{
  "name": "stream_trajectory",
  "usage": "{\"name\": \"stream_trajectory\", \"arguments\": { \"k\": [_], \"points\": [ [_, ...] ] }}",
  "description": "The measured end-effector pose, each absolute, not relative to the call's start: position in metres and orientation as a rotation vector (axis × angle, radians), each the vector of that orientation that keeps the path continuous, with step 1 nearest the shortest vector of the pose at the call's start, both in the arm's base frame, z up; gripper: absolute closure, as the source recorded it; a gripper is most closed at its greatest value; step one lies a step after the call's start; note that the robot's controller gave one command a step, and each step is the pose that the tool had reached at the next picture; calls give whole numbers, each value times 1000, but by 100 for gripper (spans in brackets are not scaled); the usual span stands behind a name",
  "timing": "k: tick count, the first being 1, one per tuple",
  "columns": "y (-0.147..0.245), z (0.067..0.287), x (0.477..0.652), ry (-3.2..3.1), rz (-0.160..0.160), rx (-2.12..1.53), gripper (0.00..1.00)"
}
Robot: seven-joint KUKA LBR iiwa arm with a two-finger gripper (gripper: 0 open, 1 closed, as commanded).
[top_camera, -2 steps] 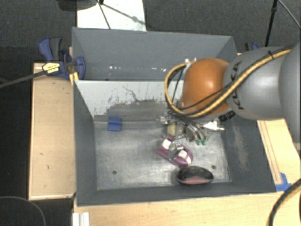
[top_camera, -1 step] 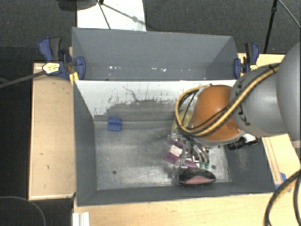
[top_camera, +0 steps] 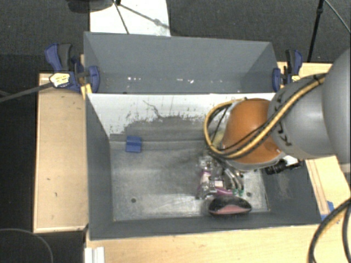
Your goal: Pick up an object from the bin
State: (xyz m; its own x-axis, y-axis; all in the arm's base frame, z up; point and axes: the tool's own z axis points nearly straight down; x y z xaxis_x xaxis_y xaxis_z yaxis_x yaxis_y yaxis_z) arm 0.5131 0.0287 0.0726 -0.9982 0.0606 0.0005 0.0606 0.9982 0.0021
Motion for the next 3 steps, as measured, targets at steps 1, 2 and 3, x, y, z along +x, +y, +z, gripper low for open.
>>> {"name": "stream_trajectory", "arguments": {
  "k": [1, 2, 3],
  "points": [
    [11, 191, 518, -3123, 1, 407, 100],
    [-6, 255, 544, -2979, 4, 1021, 100],
    [12, 248, 570, -2956, -1, 1080, 100]
  ]
}}
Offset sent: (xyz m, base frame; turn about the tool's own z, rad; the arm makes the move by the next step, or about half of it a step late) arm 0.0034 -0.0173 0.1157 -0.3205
